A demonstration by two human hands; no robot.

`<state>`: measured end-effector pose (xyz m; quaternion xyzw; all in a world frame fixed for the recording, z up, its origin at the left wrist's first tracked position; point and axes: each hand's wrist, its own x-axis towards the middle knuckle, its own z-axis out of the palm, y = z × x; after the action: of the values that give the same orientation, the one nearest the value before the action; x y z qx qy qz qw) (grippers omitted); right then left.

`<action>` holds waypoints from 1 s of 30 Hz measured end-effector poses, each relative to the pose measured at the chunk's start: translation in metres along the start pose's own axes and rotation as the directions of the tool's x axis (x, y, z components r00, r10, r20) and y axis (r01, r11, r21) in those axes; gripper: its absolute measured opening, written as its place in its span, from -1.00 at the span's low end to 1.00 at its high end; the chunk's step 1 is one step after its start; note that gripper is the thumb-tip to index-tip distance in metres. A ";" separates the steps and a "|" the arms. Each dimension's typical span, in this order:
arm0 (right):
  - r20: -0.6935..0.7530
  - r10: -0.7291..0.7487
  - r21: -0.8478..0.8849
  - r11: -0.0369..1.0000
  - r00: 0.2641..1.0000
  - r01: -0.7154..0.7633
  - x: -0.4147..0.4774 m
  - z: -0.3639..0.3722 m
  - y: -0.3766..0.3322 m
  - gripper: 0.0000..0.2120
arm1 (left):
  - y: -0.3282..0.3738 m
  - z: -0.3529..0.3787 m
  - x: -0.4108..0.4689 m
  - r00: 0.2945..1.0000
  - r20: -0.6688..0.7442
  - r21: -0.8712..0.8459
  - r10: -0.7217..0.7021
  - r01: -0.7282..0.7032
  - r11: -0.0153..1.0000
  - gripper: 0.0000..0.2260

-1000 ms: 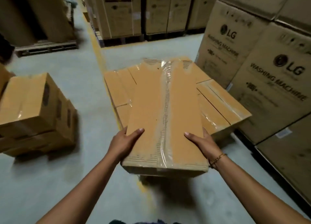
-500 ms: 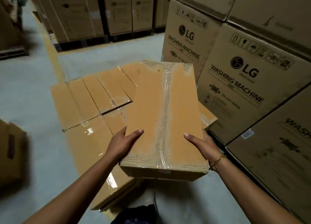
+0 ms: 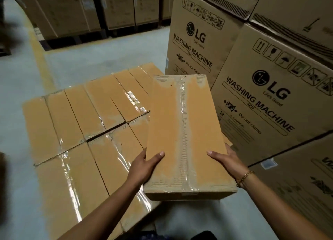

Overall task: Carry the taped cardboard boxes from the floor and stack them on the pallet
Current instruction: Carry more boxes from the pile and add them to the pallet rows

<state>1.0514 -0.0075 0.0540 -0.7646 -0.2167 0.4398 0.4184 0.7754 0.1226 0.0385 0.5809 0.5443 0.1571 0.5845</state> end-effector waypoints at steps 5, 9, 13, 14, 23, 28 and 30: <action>0.040 0.018 -0.067 0.998 0.999 -0.015 0.069 -0.044 -0.012 -0.50 | 0.011 0.046 0.049 1.000 -0.003 -0.039 -0.014 0.014 0.999 -0.34; 0.103 0.050 -0.136 0.990 0.993 -0.036 0.136 -0.095 -0.018 -0.51 | 0.014 0.102 0.092 0.997 0.020 -0.081 -0.077 0.078 0.994 -0.10; 0.184 0.094 -0.208 0.977 0.978 -0.055 0.214 -0.159 -0.023 -0.40 | 0.030 0.175 0.131 0.991 0.039 -0.148 -0.131 0.135 0.980 -0.12; 0.209 0.102 -0.218 0.974 0.973 -0.056 0.234 -0.174 -0.026 -0.31 | 0.036 0.194 0.140 0.990 0.036 -0.176 -0.139 0.143 0.974 -0.19; 0.296 0.260 -0.295 0.940 0.919 -0.171 0.370 -0.249 -0.020 -0.34 | 0.054 0.315 0.204 0.969 0.004 -0.338 -0.245 0.232 0.912 -0.38; 0.328 0.266 -0.369 0.919 0.906 -0.136 0.406 -0.244 -0.001 -0.24 | 0.038 0.336 0.213 0.943 -0.035 -0.340 -0.330 0.299 0.892 -0.25; 0.347 0.250 -0.406 0.909 0.904 -0.095 0.412 -0.239 0.003 -0.31 | 0.032 0.340 0.217 0.928 -0.059 -0.328 -0.368 0.330 0.885 -0.24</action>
<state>1.4690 0.1718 -0.0878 -0.7438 -0.3069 0.5692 0.1690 1.1456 0.1356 -0.1236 0.3632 0.6423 0.1676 0.6538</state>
